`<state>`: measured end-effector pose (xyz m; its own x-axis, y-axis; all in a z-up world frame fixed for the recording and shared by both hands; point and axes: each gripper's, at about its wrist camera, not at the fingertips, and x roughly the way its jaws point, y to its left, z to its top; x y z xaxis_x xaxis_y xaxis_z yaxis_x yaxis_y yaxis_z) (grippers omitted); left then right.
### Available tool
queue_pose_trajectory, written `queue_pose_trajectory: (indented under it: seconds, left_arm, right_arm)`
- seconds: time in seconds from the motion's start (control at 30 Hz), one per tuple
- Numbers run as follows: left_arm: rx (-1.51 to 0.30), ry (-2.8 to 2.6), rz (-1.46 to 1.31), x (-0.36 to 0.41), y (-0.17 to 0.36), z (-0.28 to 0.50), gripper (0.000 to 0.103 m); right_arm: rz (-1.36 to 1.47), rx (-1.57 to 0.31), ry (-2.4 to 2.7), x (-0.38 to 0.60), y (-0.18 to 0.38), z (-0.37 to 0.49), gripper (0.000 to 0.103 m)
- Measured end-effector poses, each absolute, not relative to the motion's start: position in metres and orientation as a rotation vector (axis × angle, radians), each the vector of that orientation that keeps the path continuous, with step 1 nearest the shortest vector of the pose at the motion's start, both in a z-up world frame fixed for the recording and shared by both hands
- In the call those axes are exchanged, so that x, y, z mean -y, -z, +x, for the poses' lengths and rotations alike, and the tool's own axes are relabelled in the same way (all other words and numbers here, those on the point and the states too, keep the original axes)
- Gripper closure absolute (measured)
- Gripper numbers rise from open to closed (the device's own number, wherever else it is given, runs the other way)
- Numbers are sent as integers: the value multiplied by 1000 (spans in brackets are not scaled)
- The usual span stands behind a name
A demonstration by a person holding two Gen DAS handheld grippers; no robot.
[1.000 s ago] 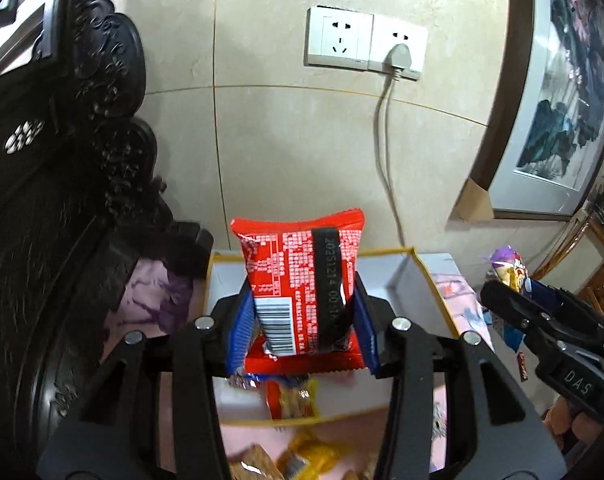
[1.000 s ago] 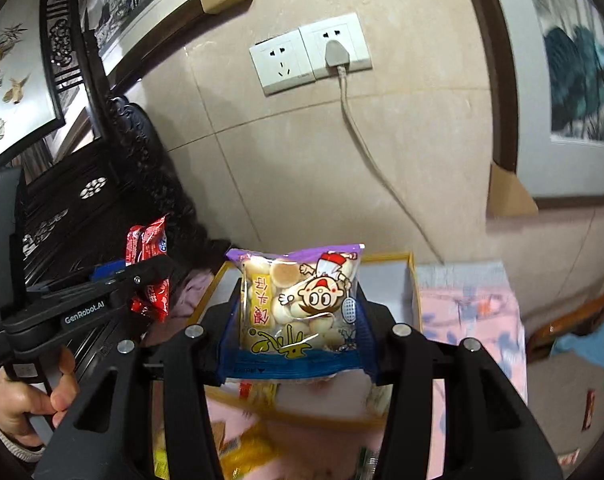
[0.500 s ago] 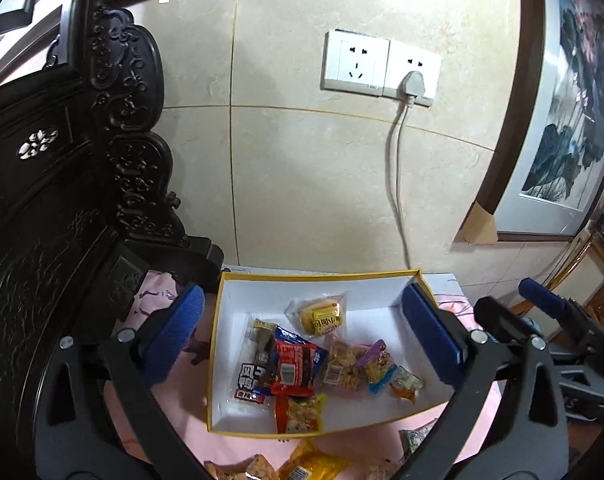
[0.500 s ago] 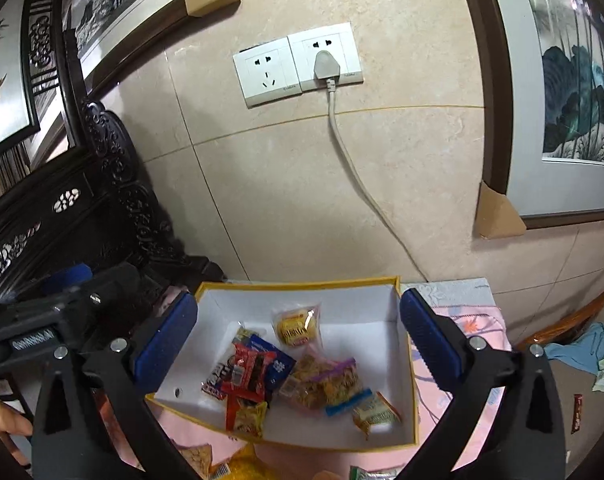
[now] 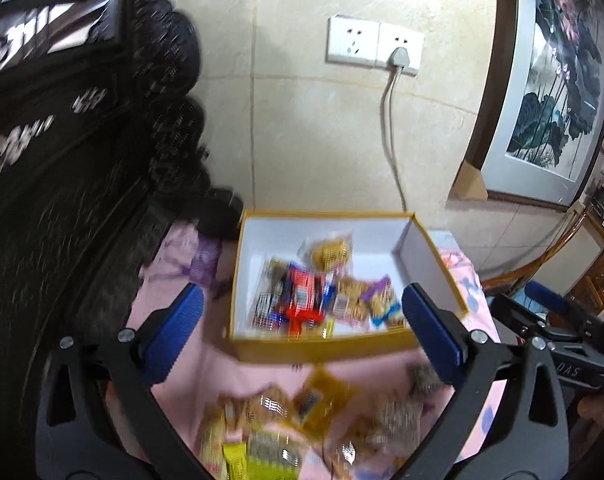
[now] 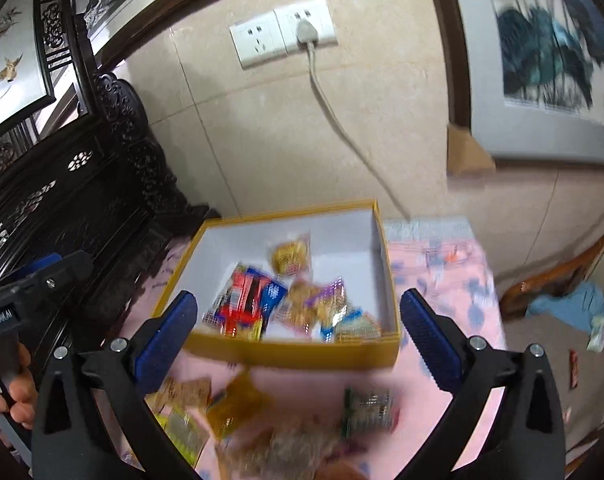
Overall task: Organize snacks
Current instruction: 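Move both open tools back down over the snack pile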
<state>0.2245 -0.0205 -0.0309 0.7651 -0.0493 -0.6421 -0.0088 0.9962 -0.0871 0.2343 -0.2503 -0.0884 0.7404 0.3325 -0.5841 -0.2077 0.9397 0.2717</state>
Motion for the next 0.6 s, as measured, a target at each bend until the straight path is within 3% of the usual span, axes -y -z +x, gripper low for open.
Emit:
queue_pose_trajectory:
  seconds: [0.17,0.43,0.6]
  left_arm:
    - [-775,-3,-152,-2,63,182,2]
    - [-922,-69,-197,-25,109,128,2]
    - [-901,-123,-216,-41,107,114,2]
  right_arm:
    - [333,-855,-313,280,151,195,1]
    - [194,-1085,-206,273,219,140,1]
    - [164,-1168,-221,254,238,133,1]
